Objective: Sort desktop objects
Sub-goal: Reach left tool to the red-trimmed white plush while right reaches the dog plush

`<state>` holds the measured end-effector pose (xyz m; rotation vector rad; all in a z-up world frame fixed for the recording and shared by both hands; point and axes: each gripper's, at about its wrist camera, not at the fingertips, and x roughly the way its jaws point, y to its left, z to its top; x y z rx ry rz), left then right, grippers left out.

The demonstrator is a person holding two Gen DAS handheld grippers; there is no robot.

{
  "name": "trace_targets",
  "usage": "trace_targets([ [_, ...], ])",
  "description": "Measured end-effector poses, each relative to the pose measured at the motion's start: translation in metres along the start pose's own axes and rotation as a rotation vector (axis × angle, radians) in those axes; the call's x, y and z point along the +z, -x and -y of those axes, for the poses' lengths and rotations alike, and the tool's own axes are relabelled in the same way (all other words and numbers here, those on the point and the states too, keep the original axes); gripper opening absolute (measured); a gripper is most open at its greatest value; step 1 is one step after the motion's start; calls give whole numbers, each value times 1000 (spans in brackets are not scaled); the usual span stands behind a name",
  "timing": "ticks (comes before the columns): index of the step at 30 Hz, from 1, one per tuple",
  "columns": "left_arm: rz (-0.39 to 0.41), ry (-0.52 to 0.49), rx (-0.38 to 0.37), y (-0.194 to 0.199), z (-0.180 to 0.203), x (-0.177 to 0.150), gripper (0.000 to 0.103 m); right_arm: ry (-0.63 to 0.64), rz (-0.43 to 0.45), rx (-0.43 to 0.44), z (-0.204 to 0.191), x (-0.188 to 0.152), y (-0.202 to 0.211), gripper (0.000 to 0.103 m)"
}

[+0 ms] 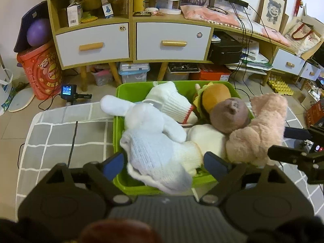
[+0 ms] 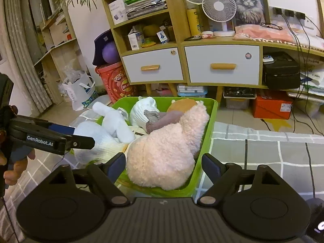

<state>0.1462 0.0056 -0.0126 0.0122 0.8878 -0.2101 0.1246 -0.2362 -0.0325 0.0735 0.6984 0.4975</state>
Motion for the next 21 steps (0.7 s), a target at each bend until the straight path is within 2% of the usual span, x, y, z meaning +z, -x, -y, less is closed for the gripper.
trace_targets([
  [9, -32, 4, -12, 30, 5, -22, 102, -5, -53, 9, -3, -13, 40, 85],
  [21, -109, 26, -42, 71, 6, -78, 102, -15, -139, 11, -21, -62, 81, 85],
])
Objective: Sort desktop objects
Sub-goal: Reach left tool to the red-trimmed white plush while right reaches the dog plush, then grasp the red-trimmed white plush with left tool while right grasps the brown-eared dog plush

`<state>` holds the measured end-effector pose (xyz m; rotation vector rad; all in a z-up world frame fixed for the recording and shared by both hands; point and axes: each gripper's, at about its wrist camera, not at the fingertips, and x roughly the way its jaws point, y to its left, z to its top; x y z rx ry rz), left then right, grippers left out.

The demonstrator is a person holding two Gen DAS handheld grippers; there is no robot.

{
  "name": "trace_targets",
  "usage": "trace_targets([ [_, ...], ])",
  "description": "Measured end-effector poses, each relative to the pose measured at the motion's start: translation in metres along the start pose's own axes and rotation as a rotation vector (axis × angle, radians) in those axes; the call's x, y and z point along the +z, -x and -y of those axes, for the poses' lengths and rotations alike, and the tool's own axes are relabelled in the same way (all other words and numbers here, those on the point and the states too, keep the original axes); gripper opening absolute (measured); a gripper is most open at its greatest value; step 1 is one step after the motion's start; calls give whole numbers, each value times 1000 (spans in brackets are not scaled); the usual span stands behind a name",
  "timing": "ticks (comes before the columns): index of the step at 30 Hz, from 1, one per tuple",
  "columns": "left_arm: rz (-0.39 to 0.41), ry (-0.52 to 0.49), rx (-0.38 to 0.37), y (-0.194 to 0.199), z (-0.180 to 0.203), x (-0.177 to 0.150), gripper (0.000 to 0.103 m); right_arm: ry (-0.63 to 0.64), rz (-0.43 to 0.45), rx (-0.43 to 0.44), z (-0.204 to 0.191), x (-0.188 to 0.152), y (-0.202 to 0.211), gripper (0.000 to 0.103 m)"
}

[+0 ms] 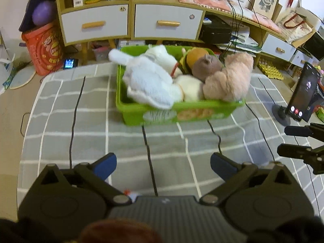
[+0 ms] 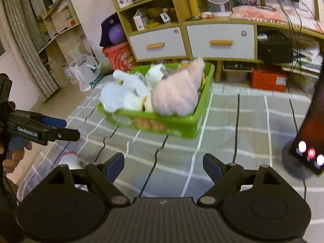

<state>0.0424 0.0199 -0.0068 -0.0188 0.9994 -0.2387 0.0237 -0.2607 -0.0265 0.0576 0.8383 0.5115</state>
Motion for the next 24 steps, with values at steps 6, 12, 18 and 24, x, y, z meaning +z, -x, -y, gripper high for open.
trace_targets([
  [6, -53, 28, -8, 3, -3, -27, 102, -47, -53, -8, 1, -27, 5, 85],
  [12, -99, 49, -36, -2, -3, -46, 102, -59, -97, -22, -4, -42, 1, 85],
  [18, -116, 71, -46, -6, -5, -52, 102, -38, -114, -35, -10, -50, -3, 85],
  [24, -114, 62, -37, -7, -6, -53, 95, -42, -130, -62, -8, -55, -10, 79],
])
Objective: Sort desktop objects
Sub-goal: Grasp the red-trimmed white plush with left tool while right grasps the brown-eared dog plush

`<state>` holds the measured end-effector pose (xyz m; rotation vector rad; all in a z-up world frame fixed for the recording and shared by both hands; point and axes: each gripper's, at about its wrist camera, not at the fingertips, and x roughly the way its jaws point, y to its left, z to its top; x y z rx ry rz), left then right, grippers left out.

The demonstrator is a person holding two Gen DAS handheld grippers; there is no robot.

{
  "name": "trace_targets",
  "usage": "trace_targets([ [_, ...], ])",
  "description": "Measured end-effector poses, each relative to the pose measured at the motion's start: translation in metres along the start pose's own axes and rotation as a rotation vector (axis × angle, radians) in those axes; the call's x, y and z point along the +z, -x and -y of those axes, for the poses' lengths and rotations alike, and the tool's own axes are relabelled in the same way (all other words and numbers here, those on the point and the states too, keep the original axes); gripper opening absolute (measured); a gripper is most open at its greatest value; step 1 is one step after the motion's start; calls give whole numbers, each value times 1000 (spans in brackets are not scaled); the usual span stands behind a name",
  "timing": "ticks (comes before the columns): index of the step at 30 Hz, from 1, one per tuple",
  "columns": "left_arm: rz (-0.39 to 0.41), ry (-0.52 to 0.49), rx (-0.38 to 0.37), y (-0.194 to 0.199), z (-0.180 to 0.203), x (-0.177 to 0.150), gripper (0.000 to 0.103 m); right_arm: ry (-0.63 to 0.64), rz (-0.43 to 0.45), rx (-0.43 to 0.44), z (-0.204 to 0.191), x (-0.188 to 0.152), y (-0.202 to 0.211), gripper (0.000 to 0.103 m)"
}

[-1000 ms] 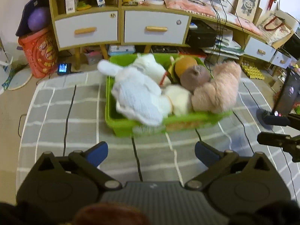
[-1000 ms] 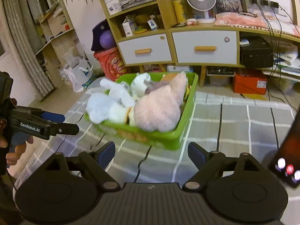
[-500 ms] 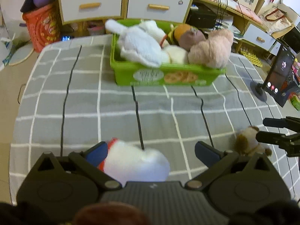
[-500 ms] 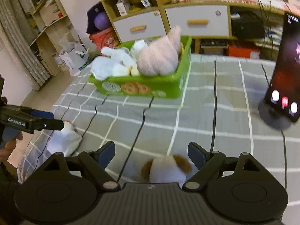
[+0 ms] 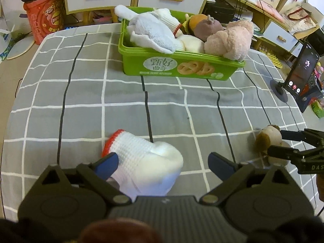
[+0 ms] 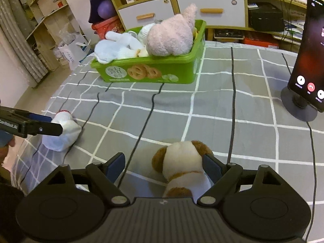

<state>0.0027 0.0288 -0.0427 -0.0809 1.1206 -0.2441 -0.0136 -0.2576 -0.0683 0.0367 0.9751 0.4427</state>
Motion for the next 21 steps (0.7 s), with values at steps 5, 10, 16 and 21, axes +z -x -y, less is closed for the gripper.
trace_targets([
  [5, 0, -13, 12, 0, -1, -1, 91, 21, 5, -48, 0, -2, 0, 66],
  [10, -1, -15, 37, -2, -5, -4, 83, 30, 5, -84, 2, -2, -2, 56],
  [16, -12, -35, 87, -6, -7, -6, 75, 41, 1, -90, 5, -1, -3, 51],
  [21, 2, -33, 87, -7, -7, -8, 74, 59, 3, -90, 4, -2, -3, 52],
])
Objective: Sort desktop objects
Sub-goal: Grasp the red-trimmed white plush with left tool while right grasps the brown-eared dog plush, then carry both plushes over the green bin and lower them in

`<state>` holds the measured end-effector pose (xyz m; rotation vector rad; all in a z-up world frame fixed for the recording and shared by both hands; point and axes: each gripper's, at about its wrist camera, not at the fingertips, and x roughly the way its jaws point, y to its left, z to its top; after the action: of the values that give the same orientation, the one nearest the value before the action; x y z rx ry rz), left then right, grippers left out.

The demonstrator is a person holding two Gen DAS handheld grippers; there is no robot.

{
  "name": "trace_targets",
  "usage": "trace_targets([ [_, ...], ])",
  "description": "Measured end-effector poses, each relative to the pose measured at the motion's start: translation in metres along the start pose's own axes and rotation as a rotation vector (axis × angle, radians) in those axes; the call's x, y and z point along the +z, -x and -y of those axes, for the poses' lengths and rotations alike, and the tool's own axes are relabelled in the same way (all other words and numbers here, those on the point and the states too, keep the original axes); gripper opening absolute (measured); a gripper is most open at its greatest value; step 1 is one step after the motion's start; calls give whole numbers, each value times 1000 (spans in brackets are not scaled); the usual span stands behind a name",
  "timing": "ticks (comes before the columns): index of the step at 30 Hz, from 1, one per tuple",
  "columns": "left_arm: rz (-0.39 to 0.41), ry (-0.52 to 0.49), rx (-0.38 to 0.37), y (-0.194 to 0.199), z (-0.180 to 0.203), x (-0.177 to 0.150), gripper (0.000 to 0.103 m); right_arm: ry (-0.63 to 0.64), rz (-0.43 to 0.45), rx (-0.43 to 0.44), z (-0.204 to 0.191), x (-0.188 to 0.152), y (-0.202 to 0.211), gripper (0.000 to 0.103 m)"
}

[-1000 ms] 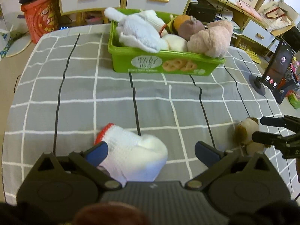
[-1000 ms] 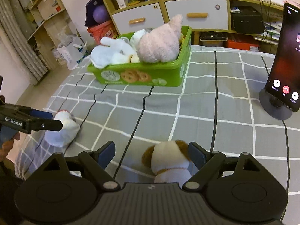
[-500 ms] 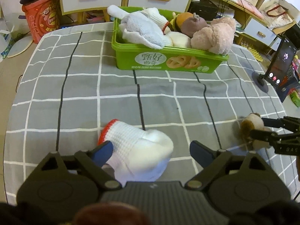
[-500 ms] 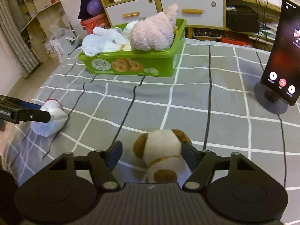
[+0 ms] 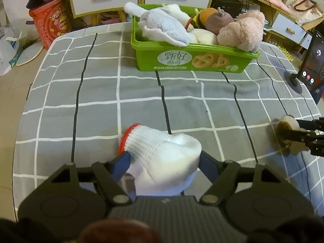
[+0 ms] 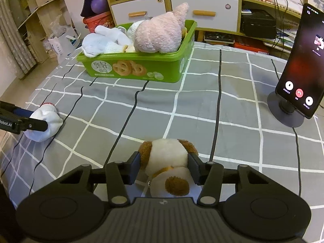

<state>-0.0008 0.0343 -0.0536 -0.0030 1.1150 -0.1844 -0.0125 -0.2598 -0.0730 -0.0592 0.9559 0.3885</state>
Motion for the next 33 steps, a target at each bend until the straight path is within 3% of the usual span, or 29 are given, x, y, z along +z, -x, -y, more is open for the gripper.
trace_targets([
  [7, 41, -5, 3, 3, 2, -3, 68, 30, 14, 3, -1, -1, -3, 52],
  [12, 55, 20, -19, 7, -4, 1, 63, -2, 26, 27, 3, 4, -1, 44],
  [22, 82, 50, -48, 10, -13, 19, 57, 9, 94, 81, -2, 32, -2, 42],
  [33, 170, 76, -60, 31, -21, 49, 57, 61, 165, 143, -22, 73, -6, 42],
])
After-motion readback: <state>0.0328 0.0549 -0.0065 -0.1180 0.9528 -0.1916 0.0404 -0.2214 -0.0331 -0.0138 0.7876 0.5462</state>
